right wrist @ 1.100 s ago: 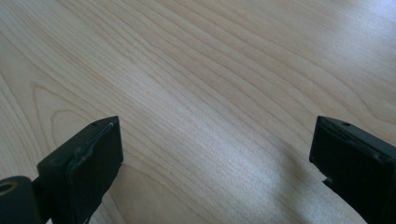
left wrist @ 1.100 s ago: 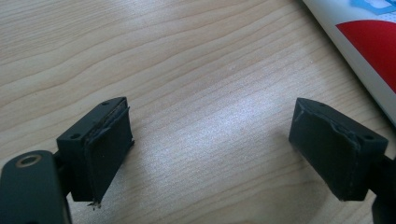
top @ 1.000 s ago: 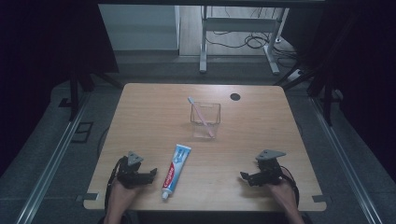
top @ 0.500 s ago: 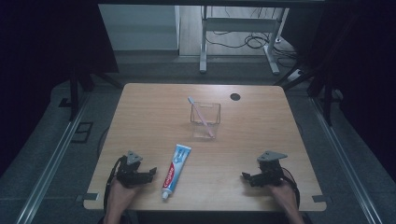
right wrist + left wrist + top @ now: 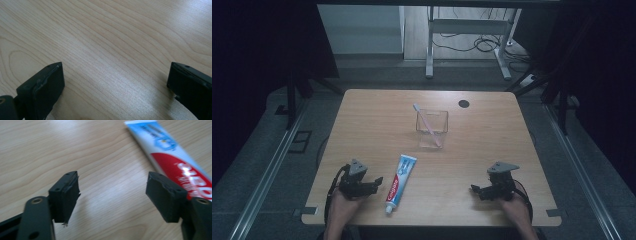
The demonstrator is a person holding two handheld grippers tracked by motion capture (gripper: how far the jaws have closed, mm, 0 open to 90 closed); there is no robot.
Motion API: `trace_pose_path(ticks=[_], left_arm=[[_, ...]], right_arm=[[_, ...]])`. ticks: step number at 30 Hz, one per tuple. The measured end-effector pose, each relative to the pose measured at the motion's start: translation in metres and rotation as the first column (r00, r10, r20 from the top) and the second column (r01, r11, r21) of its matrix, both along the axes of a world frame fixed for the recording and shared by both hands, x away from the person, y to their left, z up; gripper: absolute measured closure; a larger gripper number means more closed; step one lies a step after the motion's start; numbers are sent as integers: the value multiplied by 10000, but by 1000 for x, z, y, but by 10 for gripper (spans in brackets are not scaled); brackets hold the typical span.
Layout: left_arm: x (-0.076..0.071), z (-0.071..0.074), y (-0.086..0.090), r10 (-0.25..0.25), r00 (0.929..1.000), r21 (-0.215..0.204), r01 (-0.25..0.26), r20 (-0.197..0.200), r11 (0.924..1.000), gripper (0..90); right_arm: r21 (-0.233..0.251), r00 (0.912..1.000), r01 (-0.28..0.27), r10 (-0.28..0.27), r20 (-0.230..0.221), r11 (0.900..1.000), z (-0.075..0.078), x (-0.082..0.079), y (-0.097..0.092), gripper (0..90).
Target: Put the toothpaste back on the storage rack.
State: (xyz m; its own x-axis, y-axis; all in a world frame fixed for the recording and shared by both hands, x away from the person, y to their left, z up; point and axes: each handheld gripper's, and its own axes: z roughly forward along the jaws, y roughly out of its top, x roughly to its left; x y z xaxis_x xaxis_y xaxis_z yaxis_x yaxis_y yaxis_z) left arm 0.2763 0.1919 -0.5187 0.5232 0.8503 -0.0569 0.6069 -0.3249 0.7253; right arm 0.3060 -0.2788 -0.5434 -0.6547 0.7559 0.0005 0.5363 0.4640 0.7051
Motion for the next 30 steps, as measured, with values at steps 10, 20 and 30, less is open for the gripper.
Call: trace_pose_path(ticks=[10, 20, 30], left_arm=[[0, 15, -15, -309, 9995, -166, 310, 51, 9994, 637], [-4, 25, -45, -1167, 9927, -567, 1148, -314, 9918, 893], [-8, 19, -72, -1736, 9823, -213, 1725, -698, 9848, 897]], right_arm=[[-1, 10000, -3, 3, 1, 10000, 0, 0, 0, 7], [1, 10000, -1, 1, 0, 10000, 0, 0, 0, 7], [2, 10000, 2, -2, 1, 10000, 0, 0, 0, 7]])
